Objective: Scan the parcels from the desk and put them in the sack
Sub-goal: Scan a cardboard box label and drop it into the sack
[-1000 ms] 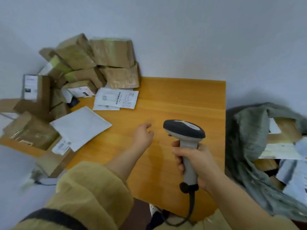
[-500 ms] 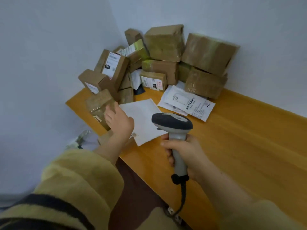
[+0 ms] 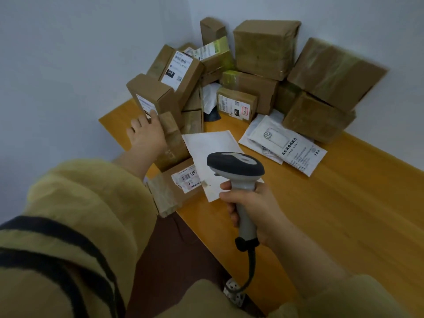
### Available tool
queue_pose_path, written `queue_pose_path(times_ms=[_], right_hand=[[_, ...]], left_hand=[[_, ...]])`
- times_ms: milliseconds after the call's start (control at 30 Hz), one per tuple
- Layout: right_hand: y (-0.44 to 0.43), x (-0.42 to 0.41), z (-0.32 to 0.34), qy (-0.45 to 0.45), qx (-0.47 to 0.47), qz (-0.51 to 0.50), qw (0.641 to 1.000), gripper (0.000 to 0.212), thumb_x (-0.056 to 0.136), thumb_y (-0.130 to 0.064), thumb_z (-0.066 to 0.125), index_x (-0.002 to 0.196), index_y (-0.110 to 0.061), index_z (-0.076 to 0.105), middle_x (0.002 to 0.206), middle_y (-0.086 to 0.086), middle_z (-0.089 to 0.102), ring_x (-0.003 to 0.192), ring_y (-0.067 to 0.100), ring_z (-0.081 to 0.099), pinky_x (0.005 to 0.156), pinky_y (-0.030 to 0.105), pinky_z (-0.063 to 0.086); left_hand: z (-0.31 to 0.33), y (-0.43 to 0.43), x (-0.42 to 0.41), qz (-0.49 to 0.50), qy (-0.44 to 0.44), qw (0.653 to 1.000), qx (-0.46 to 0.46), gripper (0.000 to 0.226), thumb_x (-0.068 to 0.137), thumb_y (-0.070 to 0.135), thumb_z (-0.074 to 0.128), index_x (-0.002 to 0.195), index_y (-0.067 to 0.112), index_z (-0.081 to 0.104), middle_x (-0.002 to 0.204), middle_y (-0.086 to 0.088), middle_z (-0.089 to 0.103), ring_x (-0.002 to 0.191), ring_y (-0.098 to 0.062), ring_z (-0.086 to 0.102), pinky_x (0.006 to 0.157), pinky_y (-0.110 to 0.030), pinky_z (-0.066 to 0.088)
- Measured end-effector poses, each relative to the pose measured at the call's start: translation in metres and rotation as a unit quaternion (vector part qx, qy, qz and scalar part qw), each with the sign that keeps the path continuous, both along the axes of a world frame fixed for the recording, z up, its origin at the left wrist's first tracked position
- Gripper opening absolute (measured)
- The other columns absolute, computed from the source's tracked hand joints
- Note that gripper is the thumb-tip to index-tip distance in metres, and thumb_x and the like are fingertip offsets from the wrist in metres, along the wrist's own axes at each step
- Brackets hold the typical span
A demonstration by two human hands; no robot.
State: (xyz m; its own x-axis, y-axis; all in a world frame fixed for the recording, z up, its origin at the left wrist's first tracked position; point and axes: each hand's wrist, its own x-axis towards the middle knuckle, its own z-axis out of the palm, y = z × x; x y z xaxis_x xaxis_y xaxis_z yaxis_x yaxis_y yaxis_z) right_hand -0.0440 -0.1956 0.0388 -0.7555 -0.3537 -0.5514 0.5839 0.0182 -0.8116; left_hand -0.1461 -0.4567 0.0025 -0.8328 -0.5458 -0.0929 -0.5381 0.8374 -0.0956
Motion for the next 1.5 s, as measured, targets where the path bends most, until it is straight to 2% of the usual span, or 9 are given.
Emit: queue_pose_path(times_ms=[133, 367, 567, 767, 867, 1133, 1233, 1333, 1500], right_hand=[[0.006, 0.007, 0.001, 0.018, -0.006, -0.001, 1.000, 0.014, 0.084, -0.003, 0.066, 0.098, -0.003, 0.064, 0.054, 0.005, 0.054, 0.042, 0.015, 0.048, 0.043, 0.025, 0.043], [0.037, 0.028, 0.008, 0.039, -0.035, -0.014, 0.999, 0.011, 0.083, -0.003, 0.067, 0.094, -0.004, 0.064, 0.055, 0.007, 0.055, 0.043, 0.017, 0.048, 0.045, 0.026, 0.043], [0.104, 0.053, 0.011, 0.046, -0.041, -0.125, 0.990, 0.007, 0.083, 0.002, 0.064, 0.085, -0.004, 0.062, 0.054, 0.007, 0.053, 0.041, 0.017, 0.046, 0.043, 0.027, 0.040], [0.189, 0.092, -0.009, 0.008, 0.008, -0.256, 0.967, 0.008, 0.088, -0.001, 0.062, 0.082, -0.005, 0.060, 0.058, 0.009, 0.052, 0.044, 0.019, 0.045, 0.045, 0.029, 0.040], [0.221, 0.117, -0.025, -0.021, 0.033, -0.286, 0.957, 0.013, 0.089, -0.001, 0.061, 0.076, -0.005, 0.059, 0.056, 0.008, 0.051, 0.043, 0.018, 0.045, 0.044, 0.027, 0.039], [0.259, 0.153, -0.050, -0.075, 0.064, -0.326, 0.940, 0.016, 0.088, 0.000, 0.061, 0.073, -0.006, 0.059, 0.057, 0.009, 0.051, 0.044, 0.019, 0.045, 0.046, 0.027, 0.039], [0.261, 0.154, -0.058, -0.087, 0.063, -0.324, 0.940, 0.010, 0.087, -0.001, 0.062, 0.078, -0.005, 0.060, 0.059, 0.010, 0.054, 0.046, 0.020, 0.049, 0.046, 0.027, 0.042], [0.257, 0.151, -0.066, -0.108, 0.048, -0.323, 0.939, 0.003, 0.089, -0.003, 0.063, 0.088, -0.004, 0.060, 0.067, 0.013, 0.061, 0.052, 0.023, 0.060, 0.044, 0.026, 0.047], [0.244, 0.144, -0.082, -0.179, 0.051, -0.306, 0.934, 0.022, 0.086, -0.013, 0.070, 0.105, -0.007, 0.061, 0.090, 0.018, 0.065, 0.070, 0.032, 0.067, 0.061, 0.039, 0.060]], left_hand=[[0.015, 0.005, 0.010, -0.006, 0.016, 0.999, -0.037, 0.087, 0.063, 0.034, 0.080, 0.133, 0.008, 0.036, 0.131, -0.018, 0.035, 0.123, -0.038, 0.030, 0.109, -0.050, 0.023], [0.040, 0.049, 0.062, -0.104, 0.203, 0.973, -0.046, 0.080, 0.065, 0.026, 0.077, 0.133, 0.009, 0.038, 0.135, -0.015, 0.039, 0.127, -0.033, 0.037, 0.112, -0.050, 0.020], [0.018, 0.128, 0.122, -0.325, 0.307, 0.893, -0.046, 0.078, 0.060, 0.018, 0.081, 0.128, 0.012, 0.042, 0.128, -0.011, 0.053, 0.116, -0.031, 0.047, 0.103, -0.051, 0.037], [-0.032, 0.235, 0.158, -0.516, 0.257, 0.816, 0.038, 0.089, 0.061, 0.015, 0.083, 0.137, 0.011, 0.038, 0.124, -0.015, 0.058, 0.115, -0.031, 0.041, 0.096, -0.041, 0.047], [-0.063, 0.274, 0.181, -0.534, 0.202, 0.818, 0.075, 0.081, 0.059, 0.010, 0.084, 0.129, 0.016, 0.043, 0.120, -0.016, 0.057, 0.116, -0.035, 0.049, 0.081, -0.039, 0.056], [-0.104, 0.297, 0.216, -0.565, 0.085, 0.808, 0.146, 0.072, 0.055, 0.006, 0.073, 0.120, 0.012, 0.041, 0.128, -0.018, 0.041, 0.111, -0.040, 0.052, 0.083, -0.048, 0.054], [-0.099, 0.297, 0.218, -0.450, 0.067, 0.865, 0.212, 0.070, 0.072, 0.025, 0.056, 0.137, 0.009, 0.033, 0.140, -0.017, 0.030, 0.127, -0.036, 0.036, 0.102, -0.048, 0.041], [-0.084, 0.311, 0.205, -0.243, 0.101, 0.908, 0.326, 0.067, 0.088, 0.018, 0.055, 0.147, 0.008, 0.023, 0.148, -0.015, 0.022, 0.137, -0.028, 0.024, 0.111, -0.039, 0.028], [-0.068, 0.328, 0.152, -0.301, 0.056, 0.899, 0.314, 0.063, 0.094, 0.026, 0.056, 0.148, 0.012, 0.027, 0.153, -0.011, 0.021, 0.141, -0.028, 0.021, 0.113, -0.037, 0.024]])
